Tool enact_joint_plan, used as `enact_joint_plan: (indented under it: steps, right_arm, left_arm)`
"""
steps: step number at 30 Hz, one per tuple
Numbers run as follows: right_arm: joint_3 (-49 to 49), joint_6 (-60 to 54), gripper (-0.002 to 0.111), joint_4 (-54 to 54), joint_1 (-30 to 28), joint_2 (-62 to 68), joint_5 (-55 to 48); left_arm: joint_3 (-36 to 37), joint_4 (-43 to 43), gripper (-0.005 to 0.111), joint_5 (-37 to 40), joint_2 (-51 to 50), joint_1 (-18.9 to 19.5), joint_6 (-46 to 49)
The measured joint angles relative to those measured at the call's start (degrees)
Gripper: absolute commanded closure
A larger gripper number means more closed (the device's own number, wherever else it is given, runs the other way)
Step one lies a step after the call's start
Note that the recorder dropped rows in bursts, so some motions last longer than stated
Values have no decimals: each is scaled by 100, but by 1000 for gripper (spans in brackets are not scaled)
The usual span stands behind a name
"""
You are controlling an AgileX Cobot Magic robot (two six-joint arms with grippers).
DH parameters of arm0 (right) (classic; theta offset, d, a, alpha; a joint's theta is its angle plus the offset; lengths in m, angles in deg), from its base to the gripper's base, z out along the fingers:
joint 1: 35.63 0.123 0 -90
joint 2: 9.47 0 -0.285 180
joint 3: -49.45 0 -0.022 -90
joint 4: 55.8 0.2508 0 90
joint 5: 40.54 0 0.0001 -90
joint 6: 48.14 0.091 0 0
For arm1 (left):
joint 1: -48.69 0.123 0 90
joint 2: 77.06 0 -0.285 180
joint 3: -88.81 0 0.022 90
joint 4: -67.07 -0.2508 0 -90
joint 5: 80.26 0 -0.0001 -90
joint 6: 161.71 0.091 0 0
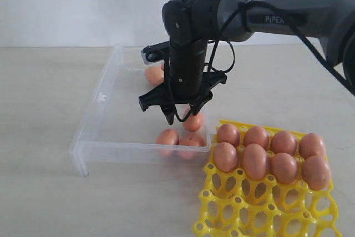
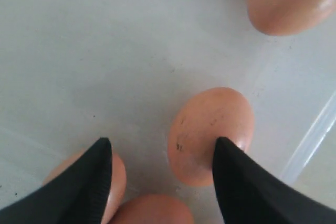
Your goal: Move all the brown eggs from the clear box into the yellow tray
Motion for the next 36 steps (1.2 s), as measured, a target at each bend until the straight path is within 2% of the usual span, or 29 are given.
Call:
enact_joint_plan:
  steps: [8, 20, 28, 36]
  right_arm:
    - [0, 246, 57, 31, 0, 459, 153]
    - [-4, 300, 57, 89, 12, 454, 251]
    - [-36, -637, 57, 631, 1, 215, 94]
    - [-36, -762, 57, 724, 1, -420, 245]
  left_arm:
    - [0, 0, 103, 0, 0, 0, 0]
    - [0, 0, 103, 0, 0, 0, 0]
    - [0, 0, 103, 0, 0, 0, 0]
    - [0, 0, 103, 0, 0, 0, 0]
